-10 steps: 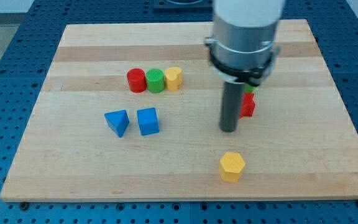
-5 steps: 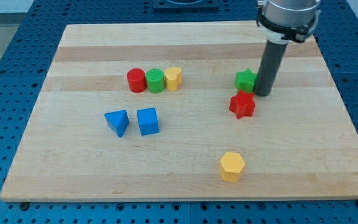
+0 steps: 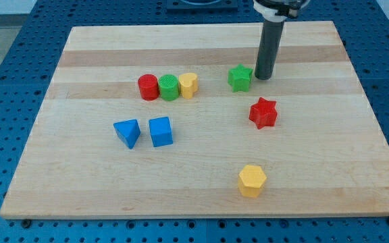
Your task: Move the green star closer to the yellow heart
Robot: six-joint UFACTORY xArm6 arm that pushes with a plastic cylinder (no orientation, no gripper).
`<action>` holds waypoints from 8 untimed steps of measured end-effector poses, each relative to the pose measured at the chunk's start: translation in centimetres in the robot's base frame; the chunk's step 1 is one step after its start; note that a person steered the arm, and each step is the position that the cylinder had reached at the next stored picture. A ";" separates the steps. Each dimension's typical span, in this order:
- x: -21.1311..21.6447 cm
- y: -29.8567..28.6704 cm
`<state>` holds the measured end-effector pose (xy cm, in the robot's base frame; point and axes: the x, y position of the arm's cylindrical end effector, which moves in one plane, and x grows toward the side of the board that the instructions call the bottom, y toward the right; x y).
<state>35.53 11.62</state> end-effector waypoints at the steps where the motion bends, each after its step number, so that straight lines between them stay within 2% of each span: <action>1: 1.2 0.0; 3: 4.9 -1.3; 5: 0.5 1.7; 6: -0.8 1.2; 8: -0.8 -3.7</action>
<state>34.75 7.92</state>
